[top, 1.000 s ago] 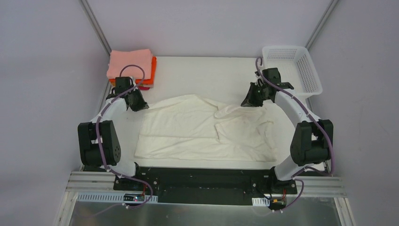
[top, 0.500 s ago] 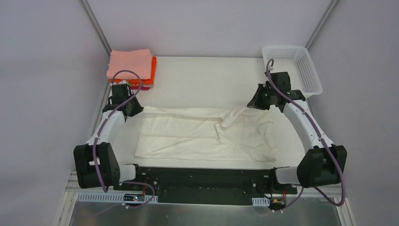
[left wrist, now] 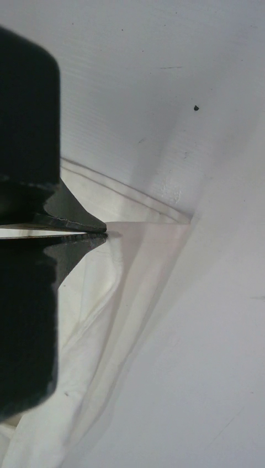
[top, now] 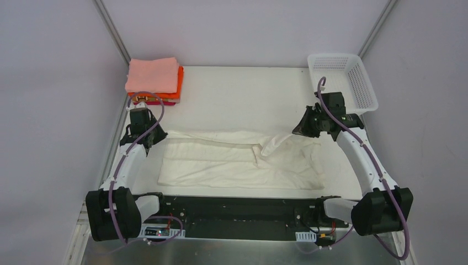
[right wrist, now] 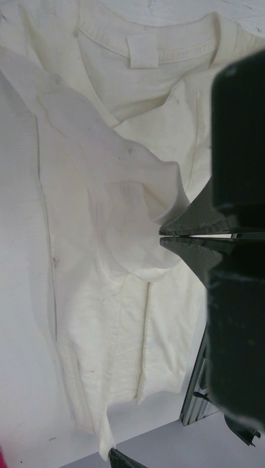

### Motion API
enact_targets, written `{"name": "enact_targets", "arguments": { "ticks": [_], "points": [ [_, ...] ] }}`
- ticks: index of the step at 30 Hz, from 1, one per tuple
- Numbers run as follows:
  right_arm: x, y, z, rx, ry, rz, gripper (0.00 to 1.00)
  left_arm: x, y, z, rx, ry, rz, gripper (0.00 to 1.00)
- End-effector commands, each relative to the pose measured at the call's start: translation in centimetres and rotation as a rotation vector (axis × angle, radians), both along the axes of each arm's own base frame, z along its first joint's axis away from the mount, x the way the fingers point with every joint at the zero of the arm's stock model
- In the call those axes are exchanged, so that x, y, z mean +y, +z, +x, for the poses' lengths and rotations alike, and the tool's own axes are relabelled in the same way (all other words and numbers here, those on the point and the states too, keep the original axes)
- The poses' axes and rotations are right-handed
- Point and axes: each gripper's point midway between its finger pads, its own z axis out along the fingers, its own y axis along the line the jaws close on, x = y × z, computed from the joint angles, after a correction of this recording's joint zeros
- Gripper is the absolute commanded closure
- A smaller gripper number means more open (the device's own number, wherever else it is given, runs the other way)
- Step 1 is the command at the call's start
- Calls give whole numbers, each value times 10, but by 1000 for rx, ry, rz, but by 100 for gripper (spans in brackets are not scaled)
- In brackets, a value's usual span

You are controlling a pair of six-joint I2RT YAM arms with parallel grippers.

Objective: Fold and stack the t-shirts
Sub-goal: Fold the other side of the tshirt into a rectangle

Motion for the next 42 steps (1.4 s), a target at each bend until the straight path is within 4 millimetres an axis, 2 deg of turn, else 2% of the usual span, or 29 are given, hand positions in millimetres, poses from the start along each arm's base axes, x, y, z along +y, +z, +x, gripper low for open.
{"name": "enact_targets", "arguments": {
  "ticks": [1,9,15,20,25,29,37,42],
  "points": [
    [-4,6,-20,10,-29,12,100,6,6,-2,-46,47,9,100],
    [-7,7,-47,29,-36,21,100,4,-4,-15,-41,74,-8,100],
    [-10,-16,-46,75,-51,2,100,7,-16,-23,-13,108,-13,100],
    [-13,-33,-49,127,-75,-18,100,14,-19,-29,-17,172,-6,100],
    [-19,-28,-47,103,-106,-39,100,11,-11,-33,-55,190,-38,100],
    [-20,-28,-51,113,-110,-44,100,16,-18,-38,-48,230,-27,100],
    [-22,-37,-63,160,-118,-47,100,13,-29,-46,-20,234,-45,100],
    [-21,-51,-70,219,-134,-44,100,17,-43,-54,16,282,-44,100]
  ]
}}
